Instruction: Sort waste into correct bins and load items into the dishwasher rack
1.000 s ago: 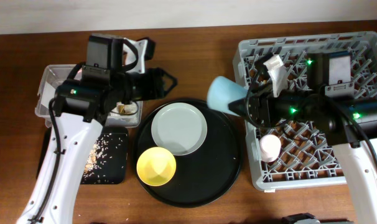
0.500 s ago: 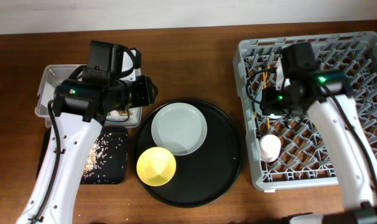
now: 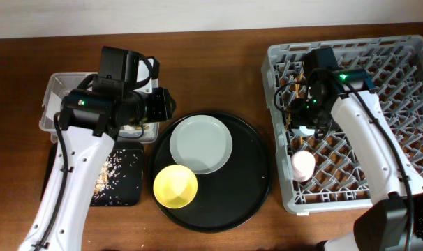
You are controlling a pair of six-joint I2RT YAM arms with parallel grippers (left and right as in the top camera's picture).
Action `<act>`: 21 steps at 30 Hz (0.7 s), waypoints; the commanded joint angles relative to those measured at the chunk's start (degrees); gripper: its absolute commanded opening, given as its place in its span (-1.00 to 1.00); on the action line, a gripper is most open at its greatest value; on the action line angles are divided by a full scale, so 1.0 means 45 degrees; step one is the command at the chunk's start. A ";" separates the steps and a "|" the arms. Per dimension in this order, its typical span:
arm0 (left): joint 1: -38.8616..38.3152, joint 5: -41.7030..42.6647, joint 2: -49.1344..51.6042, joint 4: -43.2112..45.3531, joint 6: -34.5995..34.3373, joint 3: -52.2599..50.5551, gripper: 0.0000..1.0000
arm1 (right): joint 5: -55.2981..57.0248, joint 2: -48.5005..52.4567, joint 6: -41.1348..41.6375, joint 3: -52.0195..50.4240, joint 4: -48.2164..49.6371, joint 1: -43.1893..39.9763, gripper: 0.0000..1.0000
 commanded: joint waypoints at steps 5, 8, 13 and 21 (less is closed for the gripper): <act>0.0034 -0.0175 0.0049 -0.0073 0.0209 -0.0063 -0.19 | 0.0277 0.0151 0.0097 0.0039 -0.0019 0.0034 0.53; 0.0034 -0.0214 0.0049 -0.0083 0.0214 -0.0063 -0.19 | 0.0267 0.0151 0.0097 0.0039 -0.0063 0.0034 0.54; 0.0044 -0.1744 0.0049 -0.0355 0.0209 -0.0063 -0.19 | -0.1161 0.0151 -0.0495 0.0039 -0.0058 0.0039 0.54; 0.1715 -0.2968 0.0049 -0.0607 0.0087 -0.0063 -0.19 | -0.9972 0.0151 -0.3886 -0.0102 -0.0049 0.1282 0.54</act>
